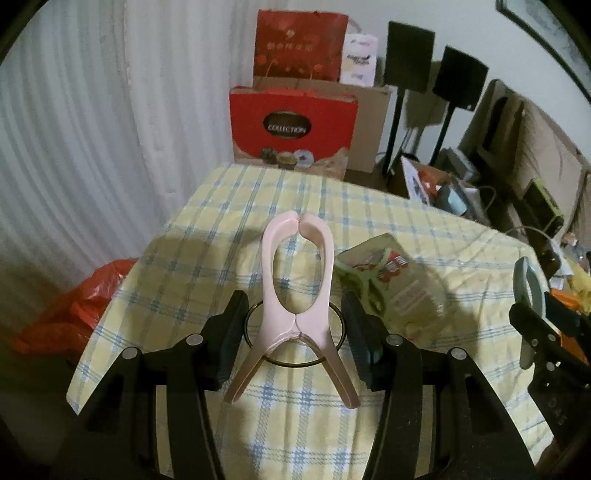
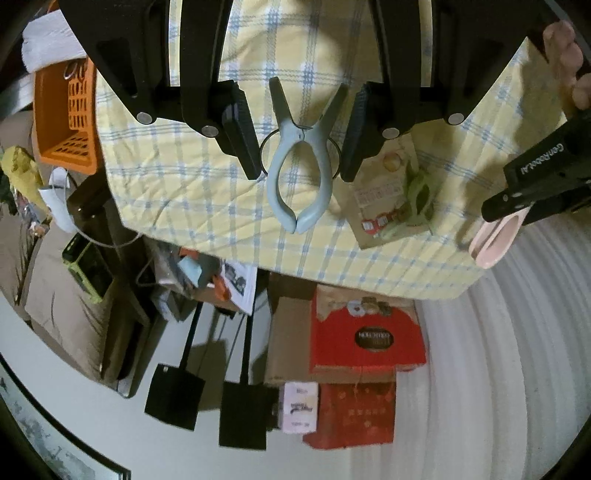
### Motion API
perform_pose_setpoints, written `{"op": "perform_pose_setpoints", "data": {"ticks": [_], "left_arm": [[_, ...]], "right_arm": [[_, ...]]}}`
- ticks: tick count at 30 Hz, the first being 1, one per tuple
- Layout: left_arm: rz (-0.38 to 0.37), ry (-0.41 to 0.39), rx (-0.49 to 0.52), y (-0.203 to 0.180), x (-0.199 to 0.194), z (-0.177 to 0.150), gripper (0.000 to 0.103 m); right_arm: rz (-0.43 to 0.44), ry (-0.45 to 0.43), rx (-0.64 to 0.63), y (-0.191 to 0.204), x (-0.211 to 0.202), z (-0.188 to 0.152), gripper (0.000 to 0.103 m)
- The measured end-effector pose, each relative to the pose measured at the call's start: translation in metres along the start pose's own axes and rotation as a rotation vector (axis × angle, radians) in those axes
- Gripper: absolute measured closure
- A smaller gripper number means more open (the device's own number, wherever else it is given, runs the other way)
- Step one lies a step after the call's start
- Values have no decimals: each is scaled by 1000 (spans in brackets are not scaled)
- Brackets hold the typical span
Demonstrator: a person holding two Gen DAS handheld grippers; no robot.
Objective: Organize objects
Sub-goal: 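Lift the pink clip with left gripper while right gripper lifts light blue clip, then carry pink clip with left gripper while right gripper carries light blue clip to basket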
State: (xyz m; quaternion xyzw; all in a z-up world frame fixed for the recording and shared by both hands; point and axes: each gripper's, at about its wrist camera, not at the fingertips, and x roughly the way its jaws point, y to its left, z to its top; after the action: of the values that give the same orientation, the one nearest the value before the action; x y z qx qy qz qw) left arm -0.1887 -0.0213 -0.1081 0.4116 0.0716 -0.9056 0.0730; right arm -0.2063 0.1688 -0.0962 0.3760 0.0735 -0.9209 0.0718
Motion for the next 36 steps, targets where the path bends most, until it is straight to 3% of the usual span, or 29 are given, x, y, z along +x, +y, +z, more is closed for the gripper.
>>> {"op": "perform_pose_setpoints", "data": {"ticks": [21,23,25,27,30,36], "left_arm": [[-68,-198,108,-48,-101,3,54],[-115,-208,102,-51,-111,2,54],[-241,-187,59,-49,-116,3,54],[-288,-169,45,-51,-116,4,54],[-246,-182,88,-64,-123,2,54],[-251,-219,135,-85,-142,-3,54]], "right_arm": [[-40,-181,46,-39,-114,-13,58],[-66,-184,40,-51,-124,-19,58],[-80,-190,47,-62,-134,-24,58],[-74,-207,53,-73,-148,-34,58],[-88,-227,37,-83,-168,-49,58],[-100,-232,46,-104,-189,-80,58]]}}
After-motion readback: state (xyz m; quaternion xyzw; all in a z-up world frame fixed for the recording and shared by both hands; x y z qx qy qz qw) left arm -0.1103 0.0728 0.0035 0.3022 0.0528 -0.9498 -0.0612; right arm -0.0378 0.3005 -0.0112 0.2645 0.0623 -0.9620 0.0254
